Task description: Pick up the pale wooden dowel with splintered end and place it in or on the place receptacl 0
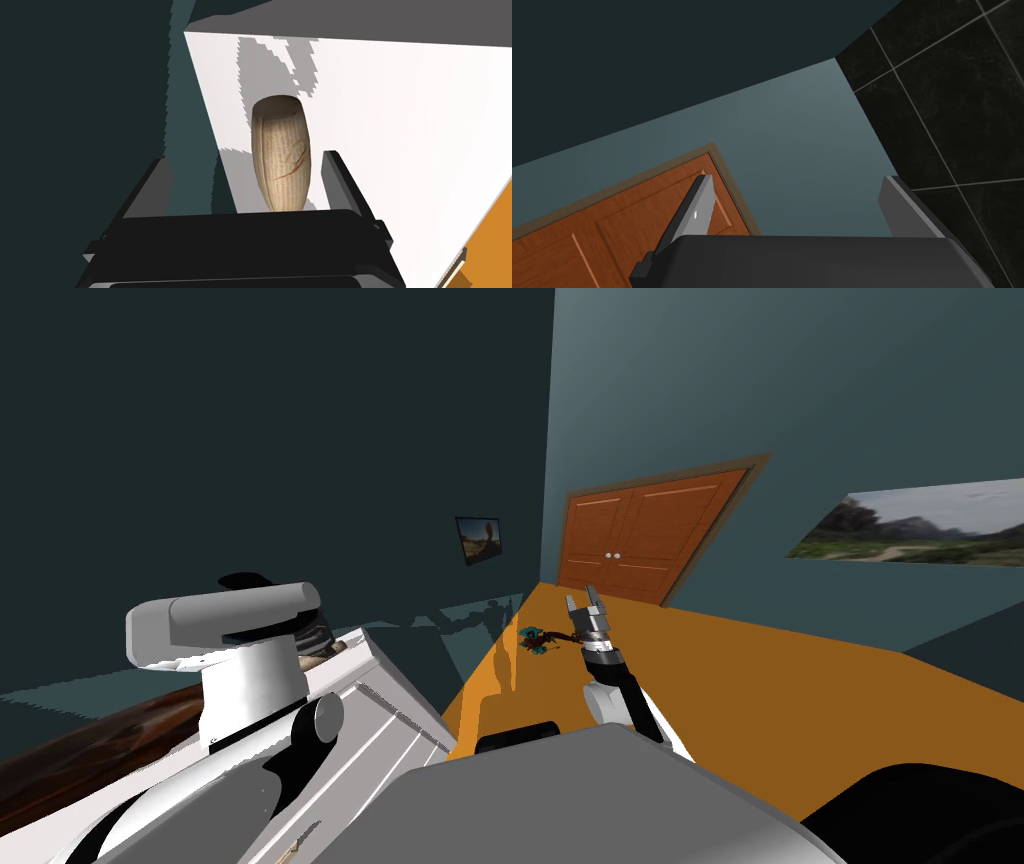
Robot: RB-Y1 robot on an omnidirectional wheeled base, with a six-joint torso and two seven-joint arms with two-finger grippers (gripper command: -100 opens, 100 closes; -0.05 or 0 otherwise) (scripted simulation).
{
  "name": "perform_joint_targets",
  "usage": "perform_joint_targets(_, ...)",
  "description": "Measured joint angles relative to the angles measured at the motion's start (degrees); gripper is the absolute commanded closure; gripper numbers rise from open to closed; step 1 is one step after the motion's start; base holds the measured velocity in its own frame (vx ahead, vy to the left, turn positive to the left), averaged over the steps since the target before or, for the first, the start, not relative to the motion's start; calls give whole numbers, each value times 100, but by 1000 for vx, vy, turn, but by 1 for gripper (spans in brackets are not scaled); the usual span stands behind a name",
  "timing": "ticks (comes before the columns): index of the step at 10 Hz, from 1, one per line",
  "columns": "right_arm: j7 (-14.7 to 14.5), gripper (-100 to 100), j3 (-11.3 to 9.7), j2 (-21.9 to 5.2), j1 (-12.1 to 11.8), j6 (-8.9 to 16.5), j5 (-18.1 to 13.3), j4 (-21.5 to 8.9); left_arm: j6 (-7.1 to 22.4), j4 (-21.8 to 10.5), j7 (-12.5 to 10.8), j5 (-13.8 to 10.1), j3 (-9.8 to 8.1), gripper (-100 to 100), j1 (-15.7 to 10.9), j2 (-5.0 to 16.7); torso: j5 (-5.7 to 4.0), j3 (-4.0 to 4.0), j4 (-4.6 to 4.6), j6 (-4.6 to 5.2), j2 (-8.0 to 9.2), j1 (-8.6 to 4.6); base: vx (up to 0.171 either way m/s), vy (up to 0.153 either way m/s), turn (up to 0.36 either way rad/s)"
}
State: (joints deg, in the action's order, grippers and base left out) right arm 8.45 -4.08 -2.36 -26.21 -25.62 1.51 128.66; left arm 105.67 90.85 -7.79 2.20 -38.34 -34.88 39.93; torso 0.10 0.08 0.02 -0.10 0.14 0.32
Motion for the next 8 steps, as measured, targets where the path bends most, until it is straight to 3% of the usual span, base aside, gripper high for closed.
perform_joint_targets(1,0,0,0,0,0,0,0,0,170,-36,16,-5,-2,-100,22,13,-1,1,0,-1,3,-3,-11,27,-5)
perform_joint_targets(2,0,0,0,0,0,0,0,0,212,-38,20,-6,-3,0,25,14,-3,0,0,0,0,-15,-2,5,1)
perform_joint_targets(3,0,0,0,1,0,0,0,0,208,-38,20,-6,-3,-100,25,14,-6,-1,0,0,-3,-23,15,13,25)
perform_joint_targets(6,0,0,0,0,-1,0,0,0,-58,-193,-21,-1,34,-100,106,-89,-5,-8,-3,1,-14,-20,18,15,9)
perform_joint_targets(7,0,0,-1,1,0,0,0,0,-81,-198,-24,-1,35,100,111,-94,-6,-6,-2,1,-11,-24,0,0,0)
perform_joint_targets(8,0,0,-1,1,0,0,0,0,-72,-201,-24,-2,35,100,115,-100,-10,-5,0,3,-10,-25,0,0,0)
